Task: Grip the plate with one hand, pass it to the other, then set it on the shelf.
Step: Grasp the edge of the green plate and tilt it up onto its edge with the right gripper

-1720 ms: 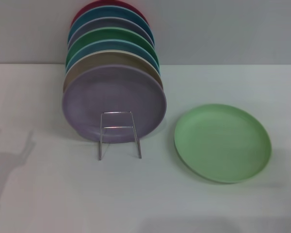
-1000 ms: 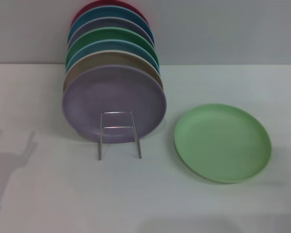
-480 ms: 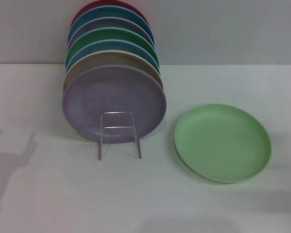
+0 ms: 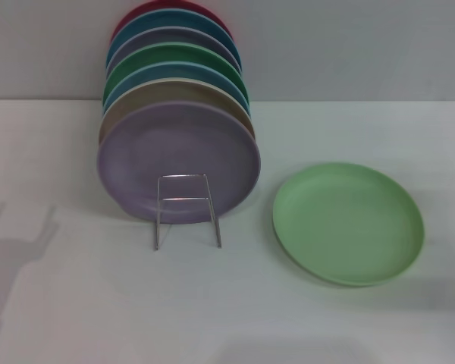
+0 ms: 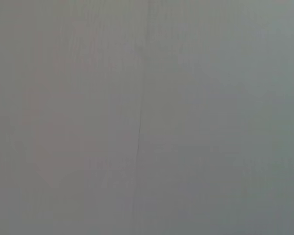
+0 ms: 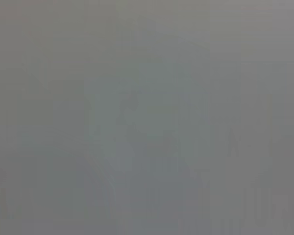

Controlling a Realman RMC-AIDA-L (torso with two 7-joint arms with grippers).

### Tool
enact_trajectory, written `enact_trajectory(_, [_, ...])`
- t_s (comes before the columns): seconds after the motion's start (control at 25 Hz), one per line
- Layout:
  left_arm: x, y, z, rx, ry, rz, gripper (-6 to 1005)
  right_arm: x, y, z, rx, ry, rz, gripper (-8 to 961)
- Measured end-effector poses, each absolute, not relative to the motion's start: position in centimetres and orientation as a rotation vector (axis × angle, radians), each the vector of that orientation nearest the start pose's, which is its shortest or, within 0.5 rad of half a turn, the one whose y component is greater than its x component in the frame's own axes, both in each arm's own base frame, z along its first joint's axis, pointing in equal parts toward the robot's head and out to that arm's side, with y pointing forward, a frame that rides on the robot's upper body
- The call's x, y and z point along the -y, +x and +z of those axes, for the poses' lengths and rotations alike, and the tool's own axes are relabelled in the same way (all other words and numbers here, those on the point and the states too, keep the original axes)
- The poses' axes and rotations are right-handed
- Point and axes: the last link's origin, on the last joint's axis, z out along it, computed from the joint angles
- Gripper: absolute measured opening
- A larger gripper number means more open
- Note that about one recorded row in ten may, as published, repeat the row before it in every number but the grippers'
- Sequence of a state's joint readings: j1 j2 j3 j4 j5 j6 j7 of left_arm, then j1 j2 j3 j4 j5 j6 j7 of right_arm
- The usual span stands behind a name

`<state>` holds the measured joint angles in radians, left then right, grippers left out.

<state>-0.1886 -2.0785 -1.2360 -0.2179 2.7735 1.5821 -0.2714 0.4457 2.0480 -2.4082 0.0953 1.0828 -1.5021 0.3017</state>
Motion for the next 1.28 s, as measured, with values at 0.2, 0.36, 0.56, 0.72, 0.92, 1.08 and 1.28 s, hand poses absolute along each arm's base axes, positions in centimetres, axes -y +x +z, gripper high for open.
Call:
enact_trajectory(0.2, [-25.0,-33.0,2.3,0.361,-1.463,-0.98,862,-30.2,34.0,6.3,-0.195,-1.372,0.731,645])
enact_trajectory(0.36, [-25.1,-33.0,2.3,0.36,-1.466,-0.981,861,-30.2,33.9,6.7,-0.124,-1.304,0.646,645])
enact_trajectory(0.56, [-25.2,-32.9,2.1,0.361,-1.476,-0.982,861,-30.9,33.2,6.5,-0.05,-1.156,0.451,644])
enact_trajectory(0.72, [-25.2,-32.9,2.1,0.363,-1.478,-0.98,861,-31.3,32.8,6.4,-0.12,-1.069,0.423,644])
enact_trajectory(0.92, [-25.1,-33.0,2.0,0.367,-1.481,-0.976,862,-33.7,32.5,4.5,-0.287,-1.163,0.412,644])
enact_trajectory(1.08, [-25.0,-33.1,2.0,0.37,-1.479,-0.971,862,-35.3,31.6,3.3,-0.403,-1.231,0.443,645])
enact_trajectory(1.28, [-24.9,-33.3,2.1,0.374,-1.478,-0.965,861,-37.1,30.1,2.8,-0.526,-1.331,0.443,645])
